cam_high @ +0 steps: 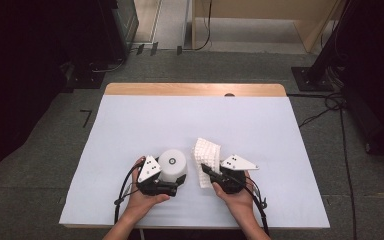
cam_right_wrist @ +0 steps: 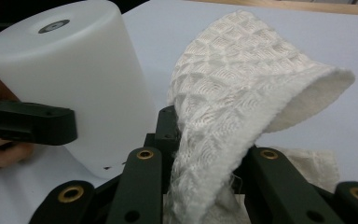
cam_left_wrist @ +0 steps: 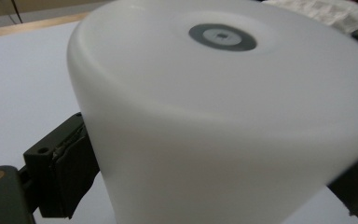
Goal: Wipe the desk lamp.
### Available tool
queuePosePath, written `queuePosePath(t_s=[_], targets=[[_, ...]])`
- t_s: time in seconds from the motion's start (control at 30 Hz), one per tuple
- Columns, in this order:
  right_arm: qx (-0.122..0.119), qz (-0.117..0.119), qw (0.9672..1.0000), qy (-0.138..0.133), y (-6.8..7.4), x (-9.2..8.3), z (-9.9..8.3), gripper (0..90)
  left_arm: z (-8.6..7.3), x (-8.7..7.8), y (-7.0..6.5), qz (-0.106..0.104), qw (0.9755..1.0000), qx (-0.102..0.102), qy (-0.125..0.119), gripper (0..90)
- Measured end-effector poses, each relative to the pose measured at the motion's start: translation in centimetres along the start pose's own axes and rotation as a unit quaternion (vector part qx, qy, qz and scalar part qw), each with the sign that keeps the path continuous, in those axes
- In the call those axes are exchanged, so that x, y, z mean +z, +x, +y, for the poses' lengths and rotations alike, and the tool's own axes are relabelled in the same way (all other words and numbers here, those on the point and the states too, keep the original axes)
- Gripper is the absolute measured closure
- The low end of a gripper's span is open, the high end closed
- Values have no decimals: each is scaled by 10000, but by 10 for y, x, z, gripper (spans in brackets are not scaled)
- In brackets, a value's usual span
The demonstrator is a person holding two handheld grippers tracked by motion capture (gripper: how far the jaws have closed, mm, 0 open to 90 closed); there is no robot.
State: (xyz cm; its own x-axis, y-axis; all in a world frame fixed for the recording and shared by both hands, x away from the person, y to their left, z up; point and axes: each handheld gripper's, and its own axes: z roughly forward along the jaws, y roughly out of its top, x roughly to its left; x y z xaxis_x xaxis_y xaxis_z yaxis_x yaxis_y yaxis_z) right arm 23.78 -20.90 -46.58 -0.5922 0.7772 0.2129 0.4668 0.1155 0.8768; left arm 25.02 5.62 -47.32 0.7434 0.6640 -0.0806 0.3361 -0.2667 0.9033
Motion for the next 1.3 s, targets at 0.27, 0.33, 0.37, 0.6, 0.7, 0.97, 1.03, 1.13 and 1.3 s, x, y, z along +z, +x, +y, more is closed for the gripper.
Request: queuePosePath(t_s=[0.27, 0.33, 0.37, 0.6, 0.7, 0.97, 1.03, 1.13, 1.3], targets=[[10, 4, 10000, 23, -2, 2, -2, 734, -3, 5, -11, 518, 9981, -288, 193, 46], [15, 23, 10000, 42, 0, 3, -2, 734, -3, 5, -15, 661, 9975, -200, 148, 65], [0, 33, 10000, 63, 1, 3, -2, 733, -2, 5, -16, 704, 9974, -110, 134, 74], [-67, 221, 9996, 140, 11, 10, -4, 733, 6, -3, -7, 100, 9997, 16, -204, 86], [-140, 273, 9995, 11, 18, 7, -1, 734, 9, -5, -6, -108, 9995, 174, -242, 86], [-303, 463, 9962, -674, 22, -22, 22, 733, 7, 1, -12, -455, 9983, 365, -90, 87], [-317, 472, 9960, -686, 21, -22, 23, 733, 9, 1, -12, -450, 9982, 377, -123, 87], [-270, 432, 9974, -500, 20, -14, 16, 734, 12, -5, -8, -437, 9982, 346, -226, 87], [-227, 286, 9993, 0, 15, 7, -1, 735, 15, -9, -3, -391, 9983, 278, -339, 87]])
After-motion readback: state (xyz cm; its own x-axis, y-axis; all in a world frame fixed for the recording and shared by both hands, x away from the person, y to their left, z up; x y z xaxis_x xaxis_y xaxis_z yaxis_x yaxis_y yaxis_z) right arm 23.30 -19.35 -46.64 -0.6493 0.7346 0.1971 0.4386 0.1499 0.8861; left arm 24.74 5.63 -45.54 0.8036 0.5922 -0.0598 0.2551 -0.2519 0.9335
